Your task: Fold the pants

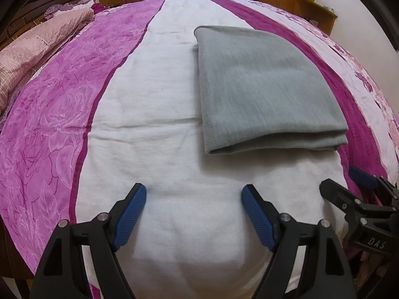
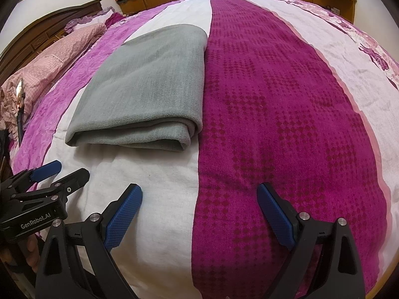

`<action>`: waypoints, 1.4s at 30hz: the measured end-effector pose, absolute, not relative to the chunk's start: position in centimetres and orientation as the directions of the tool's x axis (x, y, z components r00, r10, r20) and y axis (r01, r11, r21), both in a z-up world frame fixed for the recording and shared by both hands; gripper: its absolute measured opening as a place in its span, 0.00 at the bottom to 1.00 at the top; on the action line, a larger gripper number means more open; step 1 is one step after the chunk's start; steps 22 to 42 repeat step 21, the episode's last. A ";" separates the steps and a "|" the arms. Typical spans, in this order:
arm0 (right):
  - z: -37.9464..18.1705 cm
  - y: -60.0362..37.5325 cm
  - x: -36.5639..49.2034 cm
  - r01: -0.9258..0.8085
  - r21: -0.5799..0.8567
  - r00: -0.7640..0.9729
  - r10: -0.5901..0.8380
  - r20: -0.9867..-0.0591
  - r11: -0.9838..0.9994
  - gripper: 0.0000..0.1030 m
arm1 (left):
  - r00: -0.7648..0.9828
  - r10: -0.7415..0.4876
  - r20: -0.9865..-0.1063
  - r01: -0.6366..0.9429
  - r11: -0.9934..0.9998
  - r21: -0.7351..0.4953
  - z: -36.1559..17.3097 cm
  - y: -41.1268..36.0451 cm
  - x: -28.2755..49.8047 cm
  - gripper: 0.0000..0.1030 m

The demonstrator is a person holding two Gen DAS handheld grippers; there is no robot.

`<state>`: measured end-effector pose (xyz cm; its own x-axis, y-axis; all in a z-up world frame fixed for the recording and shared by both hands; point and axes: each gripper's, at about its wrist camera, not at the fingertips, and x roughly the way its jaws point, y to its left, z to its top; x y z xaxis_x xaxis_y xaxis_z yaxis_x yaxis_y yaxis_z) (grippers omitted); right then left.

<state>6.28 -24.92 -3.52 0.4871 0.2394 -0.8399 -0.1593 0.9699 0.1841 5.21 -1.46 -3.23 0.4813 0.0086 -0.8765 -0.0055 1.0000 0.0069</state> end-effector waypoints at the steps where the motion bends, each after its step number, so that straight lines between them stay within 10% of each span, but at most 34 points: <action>1: -3.5 -24.9 6.2 -0.159 0.184 0.488 0.239 -0.840 0.970 0.87 | 0.480 0.007 -0.877 -0.005 1.000 0.005 -3.2 -1.4 5.2 0.80; 42: -3.4 -25.0 6.1 -0.154 0.182 0.487 0.235 -0.841 0.971 0.87 | 0.475 0.007 -0.880 0.001 1.000 0.009 -3.3 -1.5 5.2 0.80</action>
